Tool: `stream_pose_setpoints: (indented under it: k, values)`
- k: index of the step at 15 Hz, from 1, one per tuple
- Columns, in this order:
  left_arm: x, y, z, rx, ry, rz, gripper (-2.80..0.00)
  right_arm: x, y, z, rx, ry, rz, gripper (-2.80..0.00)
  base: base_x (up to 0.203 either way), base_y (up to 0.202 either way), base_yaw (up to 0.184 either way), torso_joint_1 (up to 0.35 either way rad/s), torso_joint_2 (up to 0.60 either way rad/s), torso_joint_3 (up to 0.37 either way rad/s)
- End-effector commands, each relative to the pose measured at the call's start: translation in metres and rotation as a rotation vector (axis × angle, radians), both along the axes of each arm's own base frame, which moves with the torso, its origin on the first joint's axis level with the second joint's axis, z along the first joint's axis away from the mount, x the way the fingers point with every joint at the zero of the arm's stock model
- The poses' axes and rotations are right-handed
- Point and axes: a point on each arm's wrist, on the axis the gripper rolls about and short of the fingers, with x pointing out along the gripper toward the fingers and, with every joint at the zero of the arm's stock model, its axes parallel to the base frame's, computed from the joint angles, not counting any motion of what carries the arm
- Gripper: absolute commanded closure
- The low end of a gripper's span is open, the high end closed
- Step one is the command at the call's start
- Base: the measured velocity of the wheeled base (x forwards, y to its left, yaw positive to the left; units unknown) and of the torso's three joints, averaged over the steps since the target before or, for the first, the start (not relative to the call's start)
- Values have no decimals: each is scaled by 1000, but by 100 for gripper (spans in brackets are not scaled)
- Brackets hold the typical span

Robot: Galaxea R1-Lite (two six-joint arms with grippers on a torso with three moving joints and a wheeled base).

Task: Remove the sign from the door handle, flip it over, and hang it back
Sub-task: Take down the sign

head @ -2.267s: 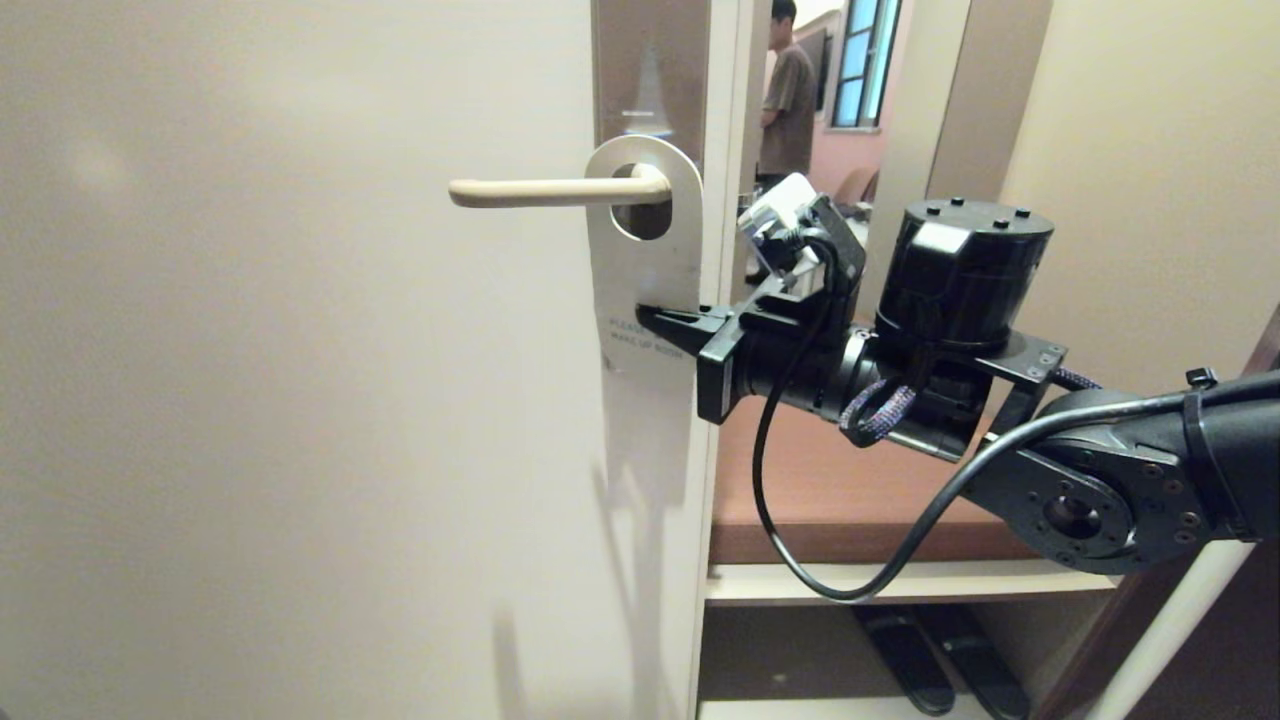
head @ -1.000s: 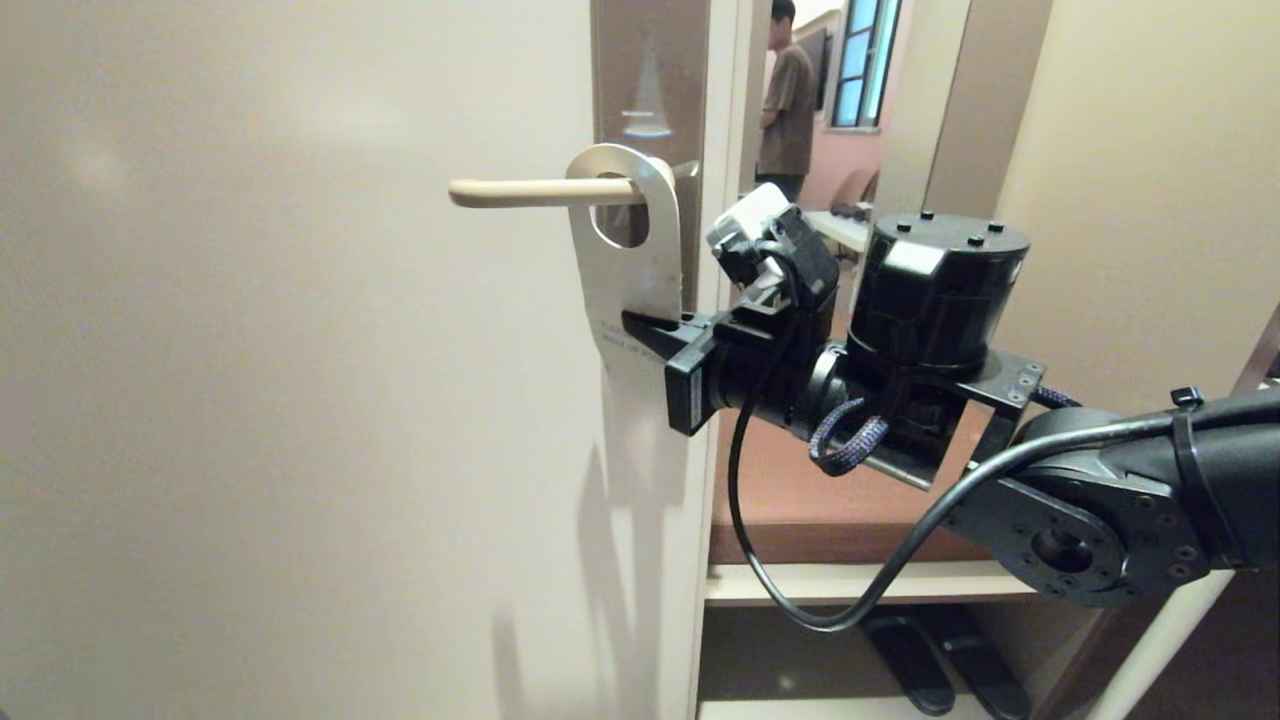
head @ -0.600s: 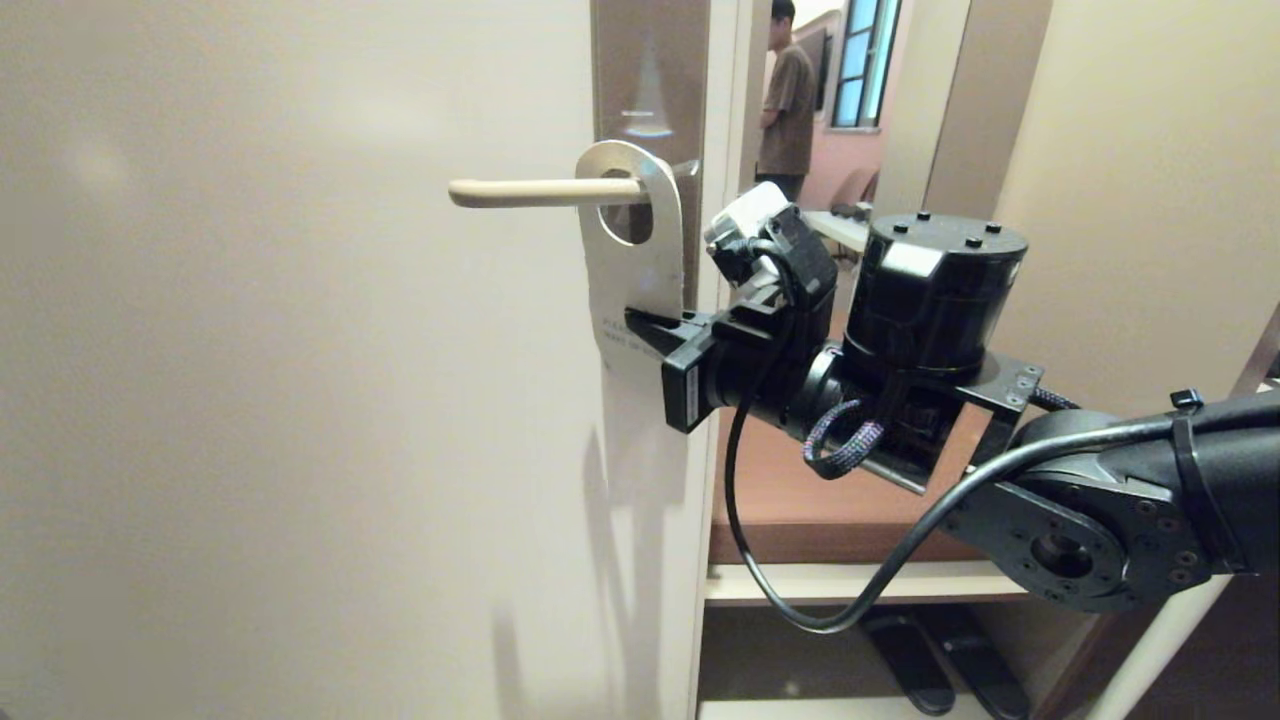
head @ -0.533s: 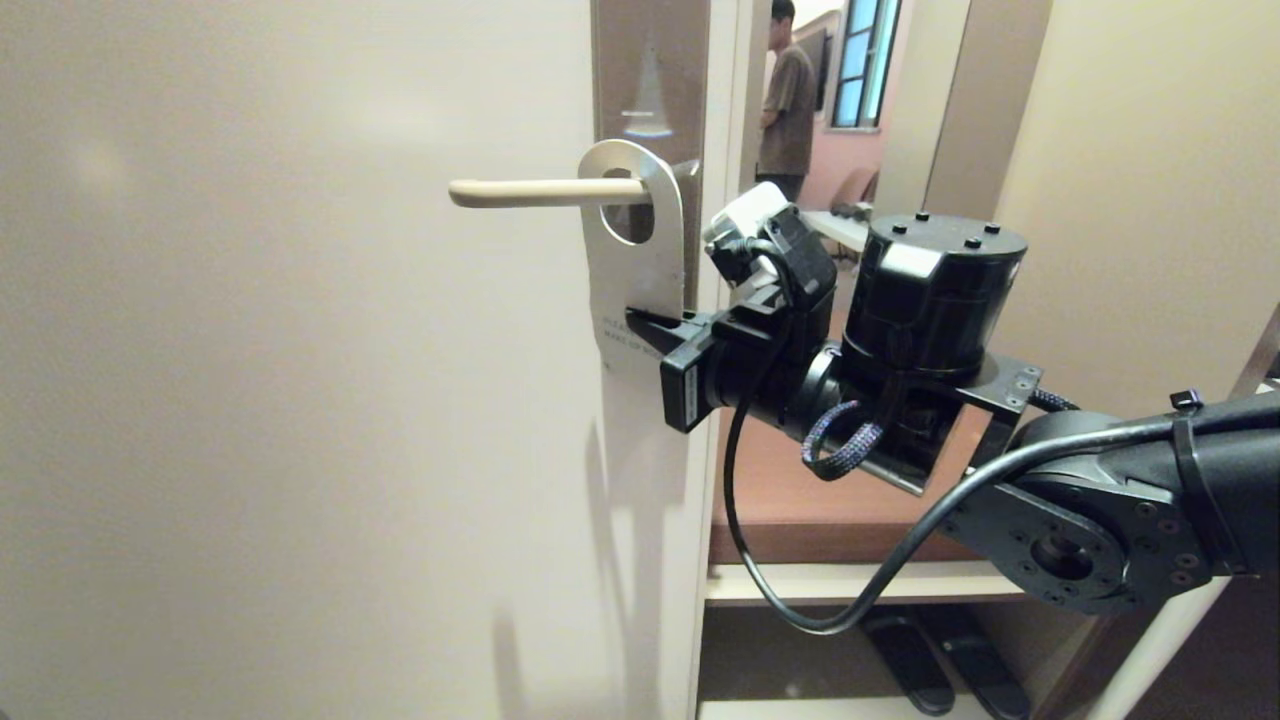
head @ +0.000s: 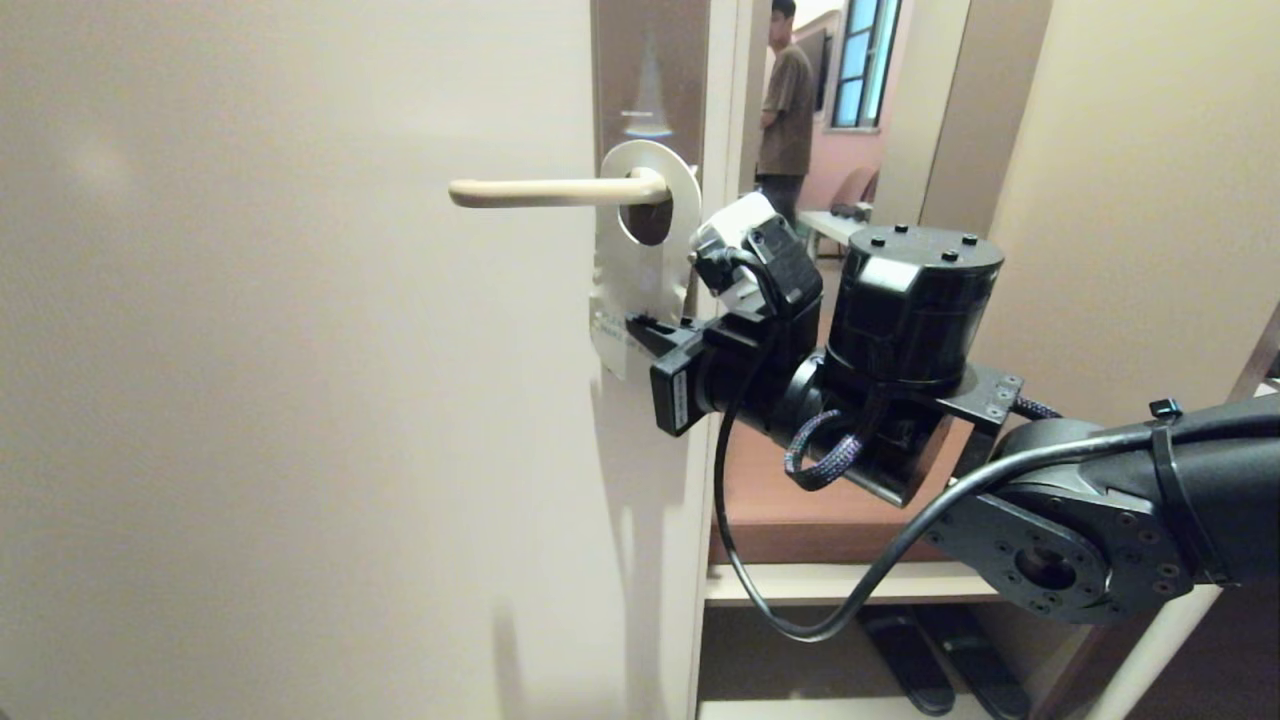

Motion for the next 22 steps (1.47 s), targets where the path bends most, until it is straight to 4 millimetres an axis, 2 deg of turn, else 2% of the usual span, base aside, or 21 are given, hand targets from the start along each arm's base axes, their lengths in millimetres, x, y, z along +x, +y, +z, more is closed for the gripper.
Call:
stream_pose_setpoints:
  k: [1,8,15,22]
  values:
    - [0,0,0,0,-1,1,0,2,2,-3,-4,2,-9,0,0,0,0,0,0,0]
    - [0,0,0,0,-1,1,0,3,19,3,21,-23,-40,0,0,0,0,0,0,0]
    - [0,0,0,0,-1,1,0,-13,36,3,22,-25,-16,0,0,0,0,0,0,0]
    - [0,0,0,0,-1,1,0,-9,52,7,39,-51,-51,0,0,0,0,0,0,0]
